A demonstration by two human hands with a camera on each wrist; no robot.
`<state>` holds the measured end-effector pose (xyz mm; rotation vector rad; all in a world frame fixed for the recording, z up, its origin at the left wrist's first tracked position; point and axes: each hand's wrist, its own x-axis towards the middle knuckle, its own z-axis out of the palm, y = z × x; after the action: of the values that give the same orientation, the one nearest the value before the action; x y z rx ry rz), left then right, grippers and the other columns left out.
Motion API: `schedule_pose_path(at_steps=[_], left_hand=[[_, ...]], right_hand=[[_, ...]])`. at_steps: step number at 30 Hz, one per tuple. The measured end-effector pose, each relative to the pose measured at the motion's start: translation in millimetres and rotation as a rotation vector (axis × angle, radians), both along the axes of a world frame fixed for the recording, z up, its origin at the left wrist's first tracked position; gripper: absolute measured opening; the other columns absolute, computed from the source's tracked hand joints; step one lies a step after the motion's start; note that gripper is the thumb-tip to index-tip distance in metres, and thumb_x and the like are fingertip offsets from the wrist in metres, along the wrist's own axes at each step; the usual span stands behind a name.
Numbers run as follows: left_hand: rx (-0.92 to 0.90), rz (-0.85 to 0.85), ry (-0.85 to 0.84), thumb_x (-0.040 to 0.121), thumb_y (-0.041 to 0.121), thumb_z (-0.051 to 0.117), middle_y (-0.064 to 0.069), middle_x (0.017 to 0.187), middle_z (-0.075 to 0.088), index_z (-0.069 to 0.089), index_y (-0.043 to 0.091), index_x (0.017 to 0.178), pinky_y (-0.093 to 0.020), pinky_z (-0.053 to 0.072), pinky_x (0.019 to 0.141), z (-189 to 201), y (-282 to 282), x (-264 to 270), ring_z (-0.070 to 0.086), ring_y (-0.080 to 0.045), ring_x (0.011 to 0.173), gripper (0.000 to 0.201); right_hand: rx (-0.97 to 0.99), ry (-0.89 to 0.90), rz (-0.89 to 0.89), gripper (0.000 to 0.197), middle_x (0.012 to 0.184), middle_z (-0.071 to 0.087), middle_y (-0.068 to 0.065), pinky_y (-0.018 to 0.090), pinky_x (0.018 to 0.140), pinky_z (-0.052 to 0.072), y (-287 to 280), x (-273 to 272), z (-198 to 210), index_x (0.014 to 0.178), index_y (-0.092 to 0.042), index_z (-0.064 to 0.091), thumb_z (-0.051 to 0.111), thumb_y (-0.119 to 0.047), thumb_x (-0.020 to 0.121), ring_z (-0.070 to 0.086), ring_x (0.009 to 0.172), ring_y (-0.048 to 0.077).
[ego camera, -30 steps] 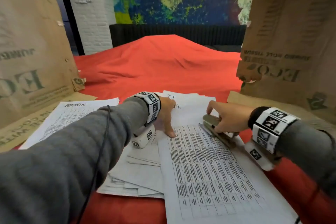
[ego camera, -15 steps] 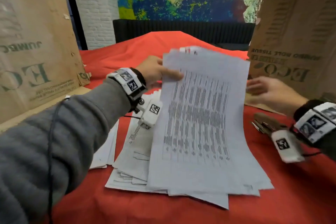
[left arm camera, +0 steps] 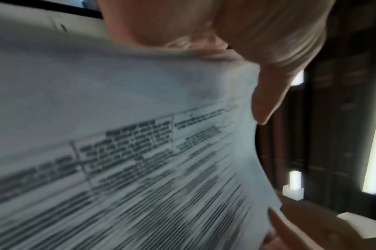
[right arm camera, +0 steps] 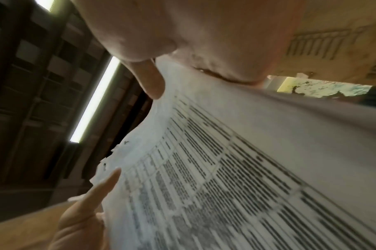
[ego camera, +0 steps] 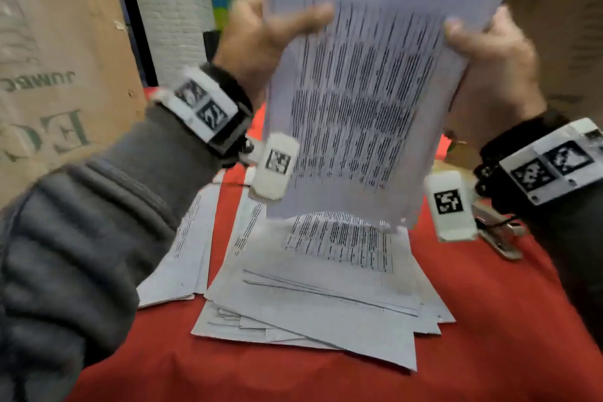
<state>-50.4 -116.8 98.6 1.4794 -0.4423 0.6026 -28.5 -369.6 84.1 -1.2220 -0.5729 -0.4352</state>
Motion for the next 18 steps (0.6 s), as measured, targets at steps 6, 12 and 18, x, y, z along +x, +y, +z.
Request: schedule_pose_path(at_steps=[6,12,18], left_hand=[[-0.051,-0.005,0.14,0.075,0.006,0.09,-0.008,0.099,0.081,0.077,0.003,0.102,-0.046,0.063,0.091,-60,4,12,0.078,-0.025,0.092,0.031],[-0.124,-0.071,0.107,0.08,0.012,0.086,-0.019,0.1,0.078,0.077,0.001,0.099,-0.05,0.063,0.082,-27,1,17,0.076,-0.037,0.091,0.024],[-0.066,-0.003,0.181,0.079,0.01,0.089,-0.015,0.105,0.079,0.076,0.005,0.101,-0.046,0.064,0.088,-58,-6,18,0.077,-0.032,0.099,0.025]], right_hand=[[-0.196,0.082,-0.201,0.046,0.113,0.072,0.011,0.041,0.095,0.056,19,-3,-42,0.13,0.009,0.057,0.065,0.003,0.085,0.069,0.104,0.023],[-0.04,0.114,-0.17,0.039,0.108,0.065,0.005,0.043,0.095,0.055,18,1,-12,0.113,-0.012,0.047,0.068,-0.022,0.082,0.064,0.101,0.02],[-0.123,0.124,-0.239,0.035,0.114,0.069,0.011,0.045,0.096,0.056,26,0,-37,0.114,-0.009,0.06,0.058,-0.011,0.079,0.066,0.101,0.023]])
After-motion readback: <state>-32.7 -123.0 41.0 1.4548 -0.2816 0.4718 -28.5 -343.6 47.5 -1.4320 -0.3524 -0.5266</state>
